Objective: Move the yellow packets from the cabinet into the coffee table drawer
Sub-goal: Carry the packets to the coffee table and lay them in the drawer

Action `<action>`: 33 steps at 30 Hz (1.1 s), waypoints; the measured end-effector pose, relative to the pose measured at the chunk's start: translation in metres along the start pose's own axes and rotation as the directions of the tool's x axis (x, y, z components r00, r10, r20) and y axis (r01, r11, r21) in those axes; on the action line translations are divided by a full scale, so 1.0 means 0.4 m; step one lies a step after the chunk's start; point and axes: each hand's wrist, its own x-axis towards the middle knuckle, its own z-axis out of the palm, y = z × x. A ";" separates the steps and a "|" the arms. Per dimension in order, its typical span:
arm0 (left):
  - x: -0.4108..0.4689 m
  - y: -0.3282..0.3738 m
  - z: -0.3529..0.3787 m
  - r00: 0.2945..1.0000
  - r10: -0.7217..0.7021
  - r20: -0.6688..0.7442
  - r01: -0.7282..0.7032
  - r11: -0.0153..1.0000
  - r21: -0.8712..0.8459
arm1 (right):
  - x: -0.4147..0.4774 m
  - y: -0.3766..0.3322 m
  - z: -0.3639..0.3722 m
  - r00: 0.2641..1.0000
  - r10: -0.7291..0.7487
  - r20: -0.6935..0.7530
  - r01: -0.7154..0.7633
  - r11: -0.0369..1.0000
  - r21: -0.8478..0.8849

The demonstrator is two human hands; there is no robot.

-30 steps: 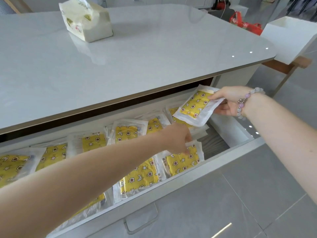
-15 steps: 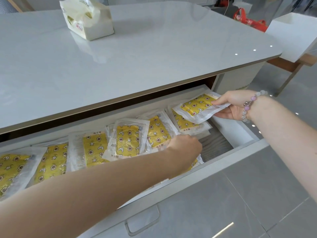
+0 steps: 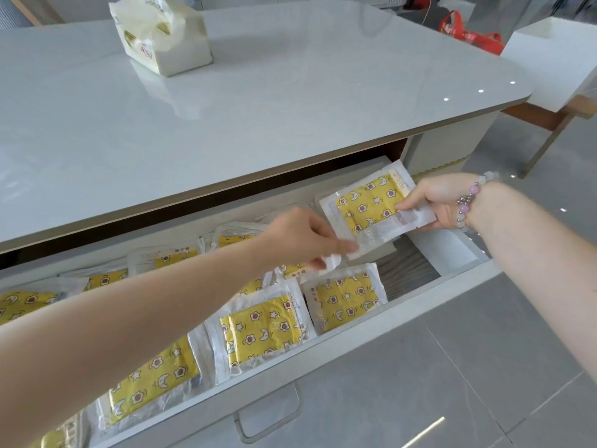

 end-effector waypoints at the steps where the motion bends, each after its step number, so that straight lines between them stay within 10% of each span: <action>1: 0.008 -0.003 -0.011 0.996 -0.029 -0.090 0.026 0.999 -0.030 | -0.002 0.000 0.000 0.999 -0.011 0.030 0.010 1.000 0.015; 4: 0.024 -0.003 -0.031 0.973 -0.050 -0.227 0.030 0.995 -0.093 | -0.007 0.001 0.010 0.994 -0.032 0.102 0.031 0.999 0.010; 15: 0.007 0.004 -0.012 1.000 -0.025 0.003 0.025 0.958 -0.287 | -0.023 0.012 0.037 0.969 0.034 0.247 0.039 0.958 -0.283; 24: 0.005 -0.050 0.047 0.978 -0.187 0.095 0.171 0.972 0.162 | 0.052 0.064 0.113 0.983 0.182 0.001 -0.078 0.431 -0.899; 33: -0.009 0.021 0.080 0.998 -0.026 0.051 -0.028 0.565 0.824 | 0.063 0.093 0.171 0.958 0.273 -0.089 -0.103 0.040 -0.994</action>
